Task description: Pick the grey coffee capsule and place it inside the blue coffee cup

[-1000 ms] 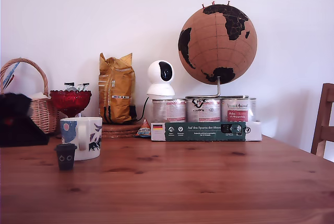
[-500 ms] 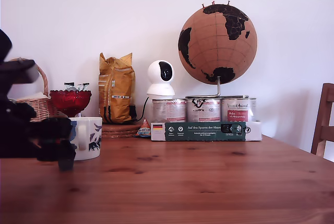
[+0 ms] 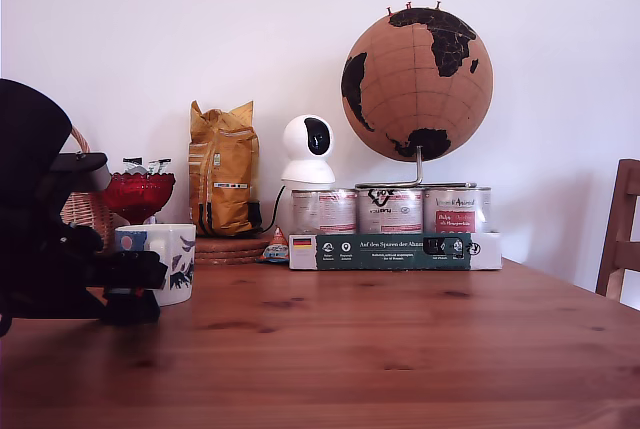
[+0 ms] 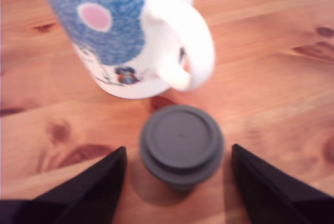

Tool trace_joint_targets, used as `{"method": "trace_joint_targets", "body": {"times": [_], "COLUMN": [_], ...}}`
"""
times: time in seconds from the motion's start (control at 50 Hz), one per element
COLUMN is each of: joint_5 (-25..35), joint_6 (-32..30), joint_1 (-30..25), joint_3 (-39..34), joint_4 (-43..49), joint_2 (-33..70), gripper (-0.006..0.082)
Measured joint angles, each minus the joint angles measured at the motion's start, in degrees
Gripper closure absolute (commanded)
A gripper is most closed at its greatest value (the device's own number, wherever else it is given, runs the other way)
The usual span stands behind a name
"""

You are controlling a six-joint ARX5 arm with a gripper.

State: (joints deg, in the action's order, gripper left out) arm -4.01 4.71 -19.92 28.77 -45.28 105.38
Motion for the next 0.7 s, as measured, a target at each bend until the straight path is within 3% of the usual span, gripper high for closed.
{"method": "trace_joint_targets", "body": {"times": [0.12,0.28,0.7], "joint_5": [0.02,1.95,0.37], "joint_6": [0.00,0.00,0.00], "joint_1": [1.25,2.14,2.60], "joint_3": [0.28,0.37,0.37], "joint_4": [0.04,0.20,-2.27], "joint_2": [0.13,0.13,-0.74], "gripper": [0.0467,0.0553,0.0586]}}
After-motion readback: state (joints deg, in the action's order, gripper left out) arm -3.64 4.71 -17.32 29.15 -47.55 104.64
